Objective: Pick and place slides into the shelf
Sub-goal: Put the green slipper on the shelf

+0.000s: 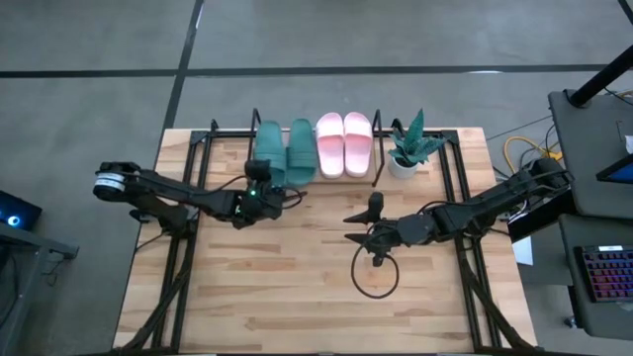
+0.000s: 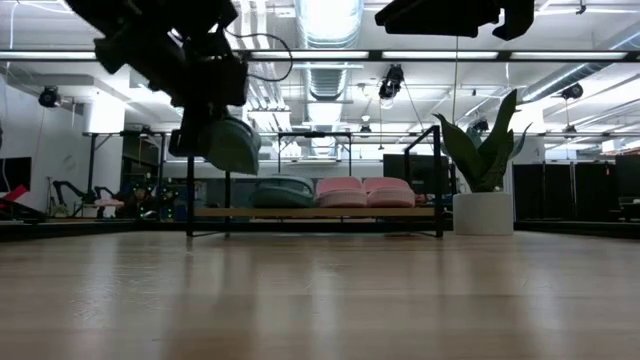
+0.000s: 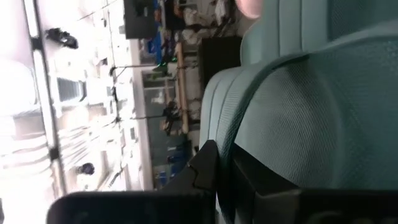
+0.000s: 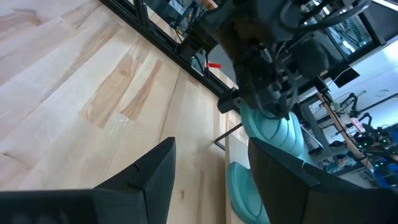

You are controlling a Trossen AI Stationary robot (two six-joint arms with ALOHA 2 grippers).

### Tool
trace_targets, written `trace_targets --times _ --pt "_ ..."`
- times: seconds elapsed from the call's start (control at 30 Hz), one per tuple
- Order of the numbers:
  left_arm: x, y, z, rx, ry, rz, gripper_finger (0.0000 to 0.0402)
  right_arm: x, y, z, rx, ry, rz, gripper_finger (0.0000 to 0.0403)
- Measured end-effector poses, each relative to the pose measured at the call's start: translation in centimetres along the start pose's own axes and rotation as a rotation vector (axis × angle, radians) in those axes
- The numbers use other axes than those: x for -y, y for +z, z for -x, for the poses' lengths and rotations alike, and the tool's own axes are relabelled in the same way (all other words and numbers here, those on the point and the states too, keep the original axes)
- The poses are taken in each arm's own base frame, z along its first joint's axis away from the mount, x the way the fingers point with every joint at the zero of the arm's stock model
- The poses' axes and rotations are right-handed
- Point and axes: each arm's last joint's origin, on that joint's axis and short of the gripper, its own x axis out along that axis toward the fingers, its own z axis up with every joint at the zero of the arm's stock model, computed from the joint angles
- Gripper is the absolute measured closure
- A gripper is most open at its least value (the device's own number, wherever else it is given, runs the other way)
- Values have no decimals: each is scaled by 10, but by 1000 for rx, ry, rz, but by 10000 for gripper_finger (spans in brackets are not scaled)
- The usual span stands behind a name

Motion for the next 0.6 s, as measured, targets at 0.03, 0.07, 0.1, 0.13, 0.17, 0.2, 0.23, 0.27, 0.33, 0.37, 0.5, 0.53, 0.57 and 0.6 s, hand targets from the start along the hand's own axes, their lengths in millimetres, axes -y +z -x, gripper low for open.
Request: trace_targets --times 0.03,0.07,0.1,0.13,0.17,0.2,0.23,0.27,0.33,0.37,0.5,0.53,0.57,0.6 --pt "3 -2 -1 -14 9 -5 401 0 0 0 0 0 0 211" --pt "7 -5 -2 -15 6 -8 401 0 0 0 0 0 0 211" --pt "11 -7 -2 -9 -5 -4 401 0 0 0 0 0 0 211" --pt "15 -9 -3 3 -19 15 401 0 0 0 0 0 0 211" --pt "18 -10 -4 18 -30 42 401 0 0 0 0 0 0 211" --pt "21 -12 -5 24 -31 58 401 0 0 0 0 0 0 211" --pt "24 -13 -6 29 -29 64 401 0 0 0 0 0 0 211" --pt "27 -14 -7 30 -24 67 401 0 0 0 0 0 0 211" --pt "31 -18 -9 33 -9 73 401 0 0 0 0 0 0 211" --pt "33 -20 -10 35 -4 67 401 0 0 0 0 0 0 211" --pt "38 -24 -12 75 -6 53 401 0 0 0 0 0 0 211" --pt "39 -26 -12 83 -5 54 401 0 0 0 0 0 0 211" --pt "39 -26 -13 84 -2 54 401 0 0 0 0 0 1 211" --pt "40 -27 -15 83 -2 50 401 0 0 0 -1 1 1 211"
